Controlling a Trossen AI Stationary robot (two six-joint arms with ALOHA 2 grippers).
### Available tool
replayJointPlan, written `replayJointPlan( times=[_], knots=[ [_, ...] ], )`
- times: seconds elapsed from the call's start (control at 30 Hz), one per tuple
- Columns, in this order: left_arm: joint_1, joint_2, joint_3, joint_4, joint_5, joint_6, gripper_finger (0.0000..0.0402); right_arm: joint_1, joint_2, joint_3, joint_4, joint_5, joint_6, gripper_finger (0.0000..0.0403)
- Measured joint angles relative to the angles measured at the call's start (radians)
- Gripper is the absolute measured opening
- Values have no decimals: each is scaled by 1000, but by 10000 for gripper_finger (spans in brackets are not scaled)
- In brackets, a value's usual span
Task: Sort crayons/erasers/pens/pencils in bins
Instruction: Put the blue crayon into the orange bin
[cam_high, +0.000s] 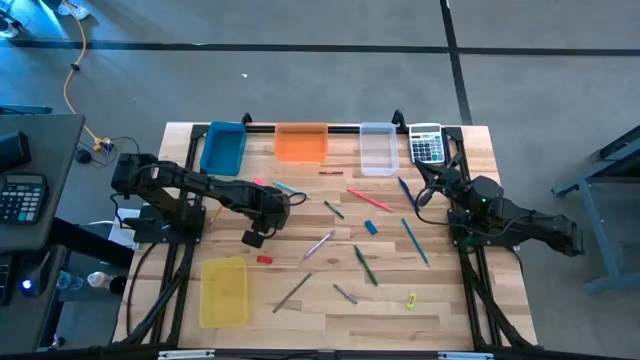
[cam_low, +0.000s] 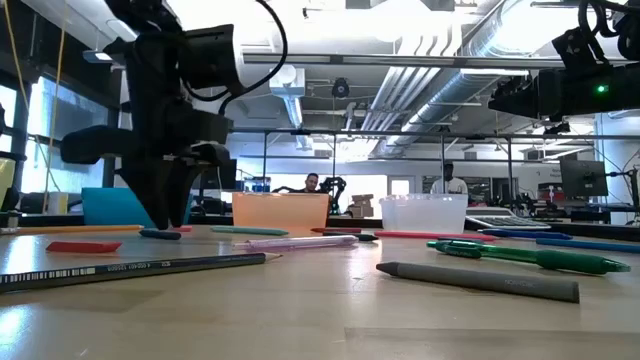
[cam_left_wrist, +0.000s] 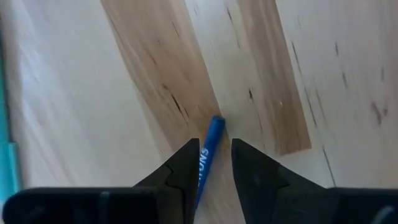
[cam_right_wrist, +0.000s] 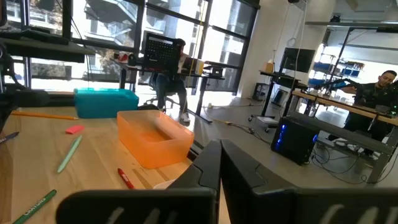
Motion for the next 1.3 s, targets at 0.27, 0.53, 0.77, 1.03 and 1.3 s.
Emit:
replayJointPlan(
  times=[0.27, 0.53, 0.77, 1.03, 1.3],
  knots=[
    [5, 0, -32, 54, -45, 19, 79, 0, 0, 0, 0, 0, 0, 0],
    [6, 0, -32, 55, -42, 34, 65, 0, 0, 0, 0, 0, 0, 0],
    [6, 23, -31, 63, -38, 4, 56, 0, 0, 0, 0, 0, 0, 0],
    [5, 69, -24, 57, -41, -10, 53, 0, 0, 0, 0, 0, 0, 0],
    [5, 35, -11, 40, -41, -22, 16, 0, 0, 0, 0, 0, 0, 0]
  ],
)
